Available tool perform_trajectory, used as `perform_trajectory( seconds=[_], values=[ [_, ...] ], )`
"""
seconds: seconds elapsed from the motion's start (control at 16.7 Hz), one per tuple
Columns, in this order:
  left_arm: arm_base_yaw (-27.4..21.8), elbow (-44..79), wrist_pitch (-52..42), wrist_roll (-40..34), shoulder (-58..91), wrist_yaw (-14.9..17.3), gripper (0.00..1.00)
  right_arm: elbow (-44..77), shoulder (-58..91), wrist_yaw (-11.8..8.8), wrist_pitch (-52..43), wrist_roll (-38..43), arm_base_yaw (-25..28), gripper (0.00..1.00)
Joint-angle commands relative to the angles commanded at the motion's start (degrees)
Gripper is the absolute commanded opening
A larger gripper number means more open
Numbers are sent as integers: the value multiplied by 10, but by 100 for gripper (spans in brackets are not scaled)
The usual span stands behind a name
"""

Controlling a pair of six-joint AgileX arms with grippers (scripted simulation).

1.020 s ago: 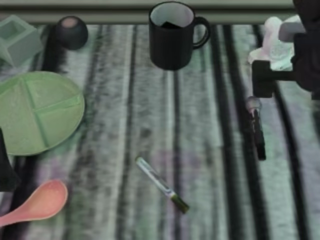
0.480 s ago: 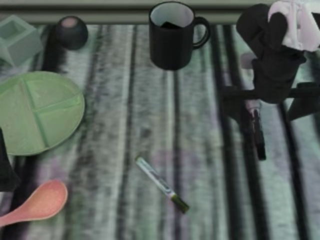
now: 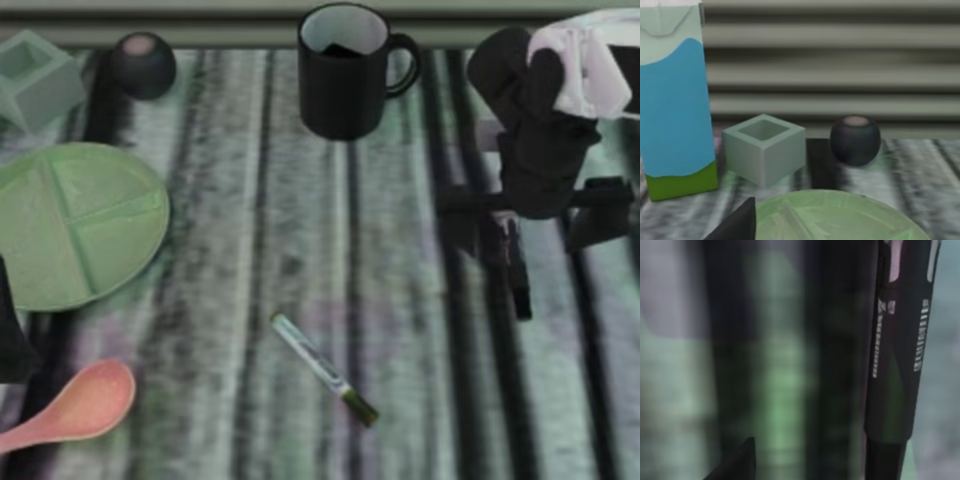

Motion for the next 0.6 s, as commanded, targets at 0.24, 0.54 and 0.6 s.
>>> perform_trajectory(
  seconds=[0.24,0.54,0.6],
  values=[
    [0,0,0,0,0,0,100,-45,51,0,104,-6,-6,100],
    [0,0,0,0,0,0,100,-66,75,0,144,-8,-9,100],
    [0,0,0,0,0,0,100,-66,75,0,144,-8,-9,100]
  ],
)
